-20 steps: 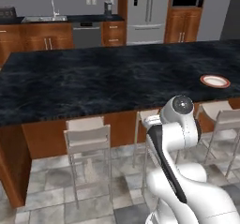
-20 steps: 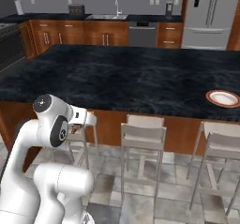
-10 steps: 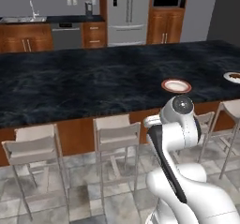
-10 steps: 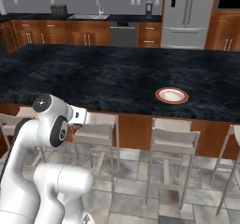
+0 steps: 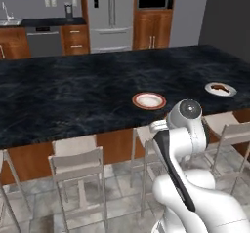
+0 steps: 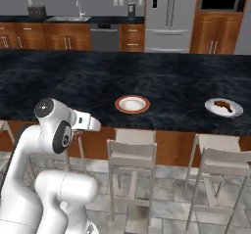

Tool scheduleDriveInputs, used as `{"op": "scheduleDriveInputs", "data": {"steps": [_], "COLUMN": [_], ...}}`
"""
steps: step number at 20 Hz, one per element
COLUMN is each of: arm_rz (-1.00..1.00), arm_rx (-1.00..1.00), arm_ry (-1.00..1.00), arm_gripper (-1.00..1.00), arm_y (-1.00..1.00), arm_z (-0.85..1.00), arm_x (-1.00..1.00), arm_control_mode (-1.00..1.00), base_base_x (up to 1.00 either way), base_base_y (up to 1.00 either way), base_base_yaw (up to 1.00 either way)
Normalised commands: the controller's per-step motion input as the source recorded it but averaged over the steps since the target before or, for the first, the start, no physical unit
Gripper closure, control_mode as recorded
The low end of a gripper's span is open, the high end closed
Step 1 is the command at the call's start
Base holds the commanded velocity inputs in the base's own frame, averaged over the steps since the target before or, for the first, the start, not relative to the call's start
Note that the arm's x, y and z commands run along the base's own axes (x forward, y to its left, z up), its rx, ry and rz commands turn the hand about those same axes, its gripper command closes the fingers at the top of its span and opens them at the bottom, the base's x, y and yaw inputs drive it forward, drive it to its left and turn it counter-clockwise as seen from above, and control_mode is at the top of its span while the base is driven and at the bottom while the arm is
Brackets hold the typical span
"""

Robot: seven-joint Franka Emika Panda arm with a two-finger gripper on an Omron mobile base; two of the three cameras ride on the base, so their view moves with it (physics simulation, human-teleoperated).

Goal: Take the chicken drumsticks from the pan and place one on each plate on the dining counter.

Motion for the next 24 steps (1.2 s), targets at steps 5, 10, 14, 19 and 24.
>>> {"op": "scheduleDriveInputs", "data": {"steps": [5,10,14,19,24], "arm_rz": [0.0,0.0,0.0,0.0,-0.03], "arm_rx": [0.0,0.0,0.0,0.0,0.04], "arm_ry": [0.0,0.0,0.0,0.0,-0.03], "arm_gripper": [1.0,1.0,1.0,1.0,1.0], "arm_y": [0.0,0.0,0.0,0.0,-0.1], "arm_z": [0.0,0.0,0.0,0.0,0.0], "arm_x": [0.0,0.0,0.0,0.0,0.0], "arm_control_mode": [1.0,1.0,1.0,1.0,-1.0], "base_base_x": [0.51,0.63,0.7,0.53,0.15], "base_base_y": [-0.21,0.0,-0.01,-0.01,-0.08], "base_base_yaw": [-0.09,-0.05,-0.07,-0.09,-0.06]}}
